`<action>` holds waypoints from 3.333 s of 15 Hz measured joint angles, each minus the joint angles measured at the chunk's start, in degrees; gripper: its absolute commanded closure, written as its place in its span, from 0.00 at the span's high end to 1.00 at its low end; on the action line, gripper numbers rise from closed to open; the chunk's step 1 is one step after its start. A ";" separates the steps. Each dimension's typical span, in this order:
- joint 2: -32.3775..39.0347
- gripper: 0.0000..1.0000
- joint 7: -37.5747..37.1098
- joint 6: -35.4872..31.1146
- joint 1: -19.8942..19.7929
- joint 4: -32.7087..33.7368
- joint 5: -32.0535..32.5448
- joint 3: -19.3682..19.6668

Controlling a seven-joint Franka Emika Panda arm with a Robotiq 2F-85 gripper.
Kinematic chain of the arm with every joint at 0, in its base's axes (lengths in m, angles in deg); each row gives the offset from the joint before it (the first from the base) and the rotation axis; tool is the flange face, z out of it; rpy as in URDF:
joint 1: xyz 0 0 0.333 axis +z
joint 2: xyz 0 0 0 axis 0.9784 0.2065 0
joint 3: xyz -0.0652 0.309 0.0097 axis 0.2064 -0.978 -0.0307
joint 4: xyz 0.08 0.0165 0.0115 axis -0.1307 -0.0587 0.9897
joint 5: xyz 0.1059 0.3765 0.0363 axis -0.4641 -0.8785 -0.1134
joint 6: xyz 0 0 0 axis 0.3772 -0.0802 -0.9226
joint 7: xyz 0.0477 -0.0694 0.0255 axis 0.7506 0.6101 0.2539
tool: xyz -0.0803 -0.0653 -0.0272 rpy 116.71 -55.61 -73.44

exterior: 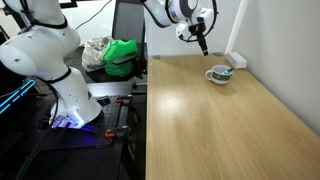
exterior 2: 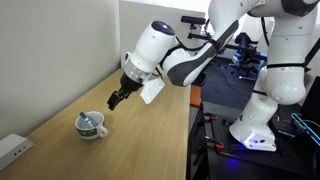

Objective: Pick the marker from the cup and put it on the table

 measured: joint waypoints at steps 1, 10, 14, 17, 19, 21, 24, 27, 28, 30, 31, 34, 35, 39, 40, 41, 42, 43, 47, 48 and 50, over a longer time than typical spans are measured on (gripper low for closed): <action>1.16 1.00 0.00 -0.07 0.08 0.84 0.46 0.21; 11.68 1.00 -5.78 -0.51 3.66 10.45 5.46 4.16; 15.17 1.00 -9.62 -0.51 6.36 14.45 7.99 6.60; 17.16 1.00 -10.96 -0.51 7.87 16.89 9.09 7.95; 18.10 1.00 -11.13 -0.51 8.64 18.23 9.45 8.68; 18.73 0.98 -11.31 -0.51 9.37 19.32 9.49 9.48; 19.65 0.93 -11.57 -0.51 9.74 20.59 9.49 10.00; 19.95 0.92 -9.37 -0.79 15.34 21.60 3.09 17.10; 20.17 0.93 -8.50 -0.79 17.28 21.97 1.04 19.35; 20.96 0.94 -6.82 -0.80 20.33 22.73 -2.75 22.78; 21.50 0.95 -5.69 -0.80 21.53 23.19 -4.59 24.11; 23.16 0.93 -2.30 -0.80 24.53 24.61 -9.47 27.32; 23.64 0.92 -1.30 -0.80 25.39 25.08 -10.85 28.19; 24.79 0.78 0.85 -1.49 29.13 26.59 -14.06 32.06; 24.91 0.80 0.85 -1.74 29.93 26.82 -14.35 32.85; 25.00 0.78 0.85 -1.93 30.60 27.02 -14.57 33.51; 25.10 0.79 0.87 -1.98 31.07 27.26 -14.78 33.94; 25.19 0.77 0.97 -1.99 31.41 27.46 -15.05 34.24; 25.99 0.72 3.49 -1.99 31.84 28.21 -17.20 34.77; 26.30 0.70 4.23 -1.99 31.86 28.39 -17.75 34.89; 27.04 0.70 5.54 -1.99 31.86 28.92 -18.65 35.17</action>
